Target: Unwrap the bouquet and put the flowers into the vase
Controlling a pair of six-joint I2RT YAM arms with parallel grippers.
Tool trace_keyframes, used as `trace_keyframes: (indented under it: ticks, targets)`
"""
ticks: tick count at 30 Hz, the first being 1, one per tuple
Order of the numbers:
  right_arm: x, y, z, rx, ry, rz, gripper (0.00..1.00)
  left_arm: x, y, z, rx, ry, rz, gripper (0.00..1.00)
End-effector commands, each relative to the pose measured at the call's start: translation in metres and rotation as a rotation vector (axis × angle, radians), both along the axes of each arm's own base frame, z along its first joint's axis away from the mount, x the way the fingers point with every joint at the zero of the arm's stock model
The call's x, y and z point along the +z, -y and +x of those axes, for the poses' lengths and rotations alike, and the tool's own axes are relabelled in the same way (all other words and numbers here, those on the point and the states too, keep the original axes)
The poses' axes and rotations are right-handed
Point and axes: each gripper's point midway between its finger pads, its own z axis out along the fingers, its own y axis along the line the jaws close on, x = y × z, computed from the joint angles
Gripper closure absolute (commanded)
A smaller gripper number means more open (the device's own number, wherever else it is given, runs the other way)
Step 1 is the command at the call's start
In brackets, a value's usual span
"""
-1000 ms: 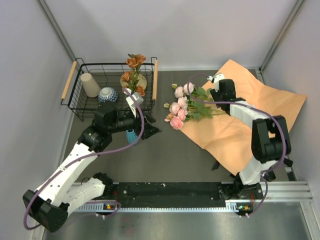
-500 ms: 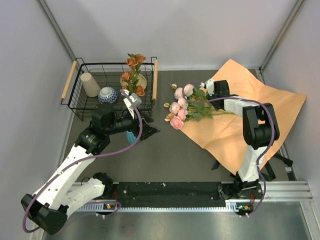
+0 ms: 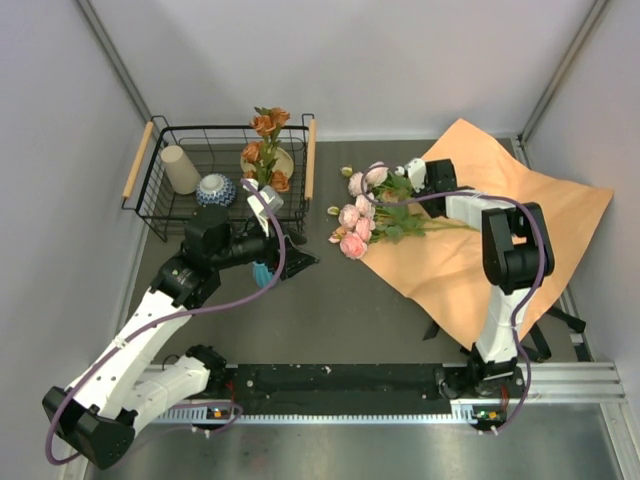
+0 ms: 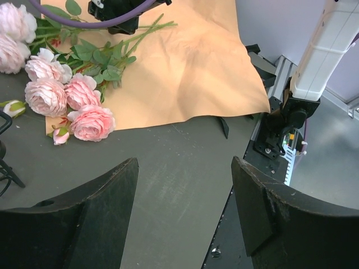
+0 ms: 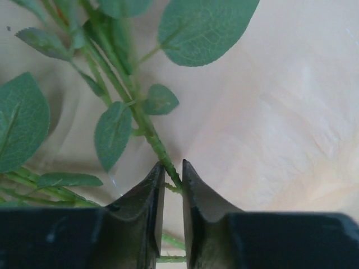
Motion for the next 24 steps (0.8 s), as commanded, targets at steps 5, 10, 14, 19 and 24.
trace_keyframes:
  ticks: [5,10,14,19,24]
  targets:
    - [0.091,-0.01,0.031,-0.014,0.257,0.082,0.95,0.018,0.0,0.003,0.016,0.047,-0.029,0.28]
    - [0.163,-0.001,0.027,-0.057,0.426,0.083,1.0,0.015,-0.001,0.005,0.034,0.036,-0.027,0.27]
    - [0.216,-0.003,0.007,-0.055,0.504,0.141,1.0,0.014,-0.001,0.011,0.061,0.025,-0.034,0.27]
    - [0.27,-0.056,-0.047,0.056,0.568,0.469,1.0,0.022,0.009,0.01,0.021,-0.002,-0.097,0.16]
    - [0.292,-0.132,-0.117,0.31,0.543,0.841,1.0,0.04,0.023,0.003,-0.061,-0.037,-0.208,0.17]
